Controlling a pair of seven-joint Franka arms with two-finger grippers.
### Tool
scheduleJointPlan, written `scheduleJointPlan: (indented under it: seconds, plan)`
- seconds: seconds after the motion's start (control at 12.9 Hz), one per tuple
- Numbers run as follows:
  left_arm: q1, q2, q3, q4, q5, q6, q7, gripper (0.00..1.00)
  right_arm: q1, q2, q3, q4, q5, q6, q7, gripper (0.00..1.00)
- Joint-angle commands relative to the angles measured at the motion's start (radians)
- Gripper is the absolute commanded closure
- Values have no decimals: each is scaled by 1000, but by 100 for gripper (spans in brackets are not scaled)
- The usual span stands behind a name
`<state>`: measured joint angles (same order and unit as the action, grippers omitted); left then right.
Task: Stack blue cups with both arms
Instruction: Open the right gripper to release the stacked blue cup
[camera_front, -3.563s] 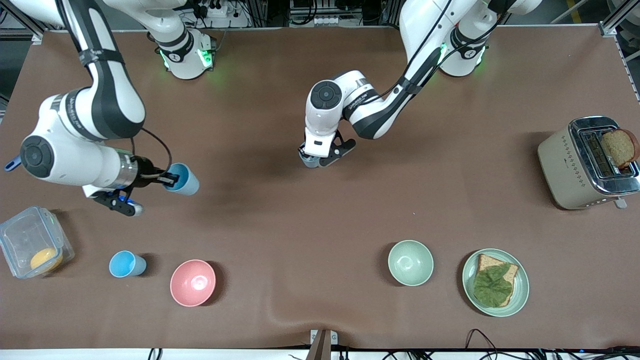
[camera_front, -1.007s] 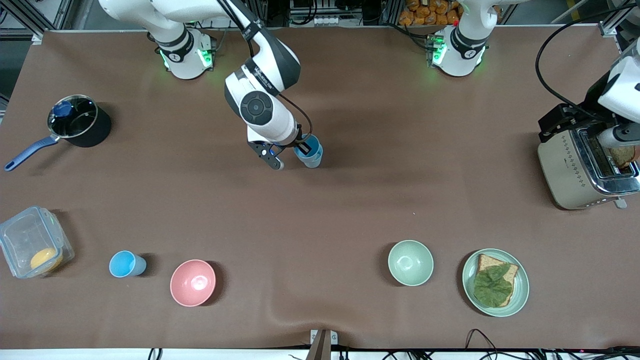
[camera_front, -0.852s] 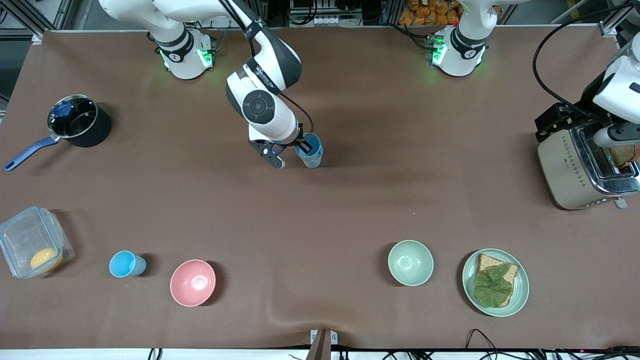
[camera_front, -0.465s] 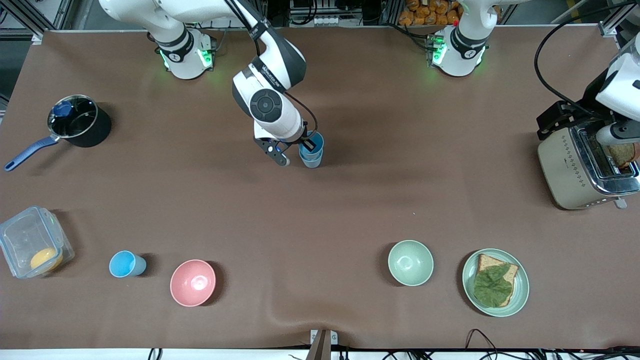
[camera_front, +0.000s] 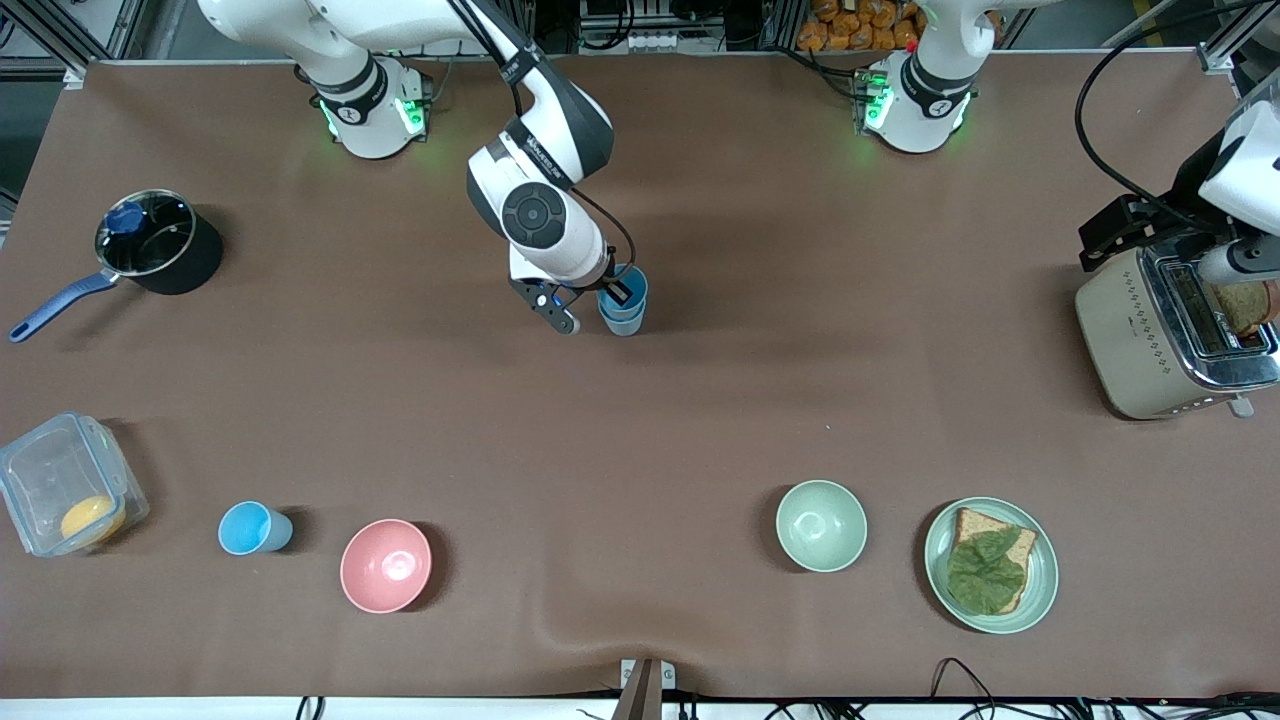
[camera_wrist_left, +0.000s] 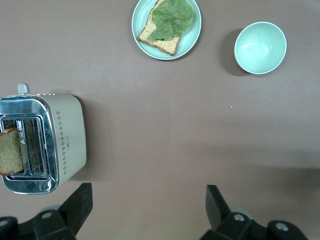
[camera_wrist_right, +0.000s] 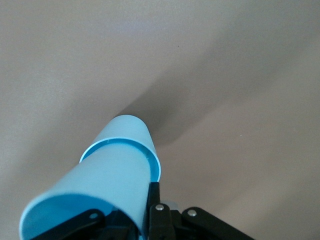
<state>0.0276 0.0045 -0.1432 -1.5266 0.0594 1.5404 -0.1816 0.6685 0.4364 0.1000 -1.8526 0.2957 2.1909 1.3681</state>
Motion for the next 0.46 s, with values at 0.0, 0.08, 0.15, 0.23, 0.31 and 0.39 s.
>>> scheduleJointPlan:
  seconds: [0.0,0.08,0.15,0.23,0.31,0.39]
  plan:
    - [3,-12,4,6,-18,-20,10,0,14,4,-13,7,10,1,17,7]
    - [3,-12,4,6,-18,-20,11,0,14,2,-13,7,10,0,17,0]
    - [3,-12,4,6,-18,-20,8,0,13,-2,-14,9,10,-2,17,0]
    - [2,-12,2,6,-18,-20,8,0,6,-11,-14,9,10,-5,16,0]
    - [3,-14,2,5,-18,-20,8,0,0,-27,-17,16,10,-31,16,0]
    - [3,-12,2,5,-18,-20,8,0,-13,-36,-20,41,8,-81,14,0]
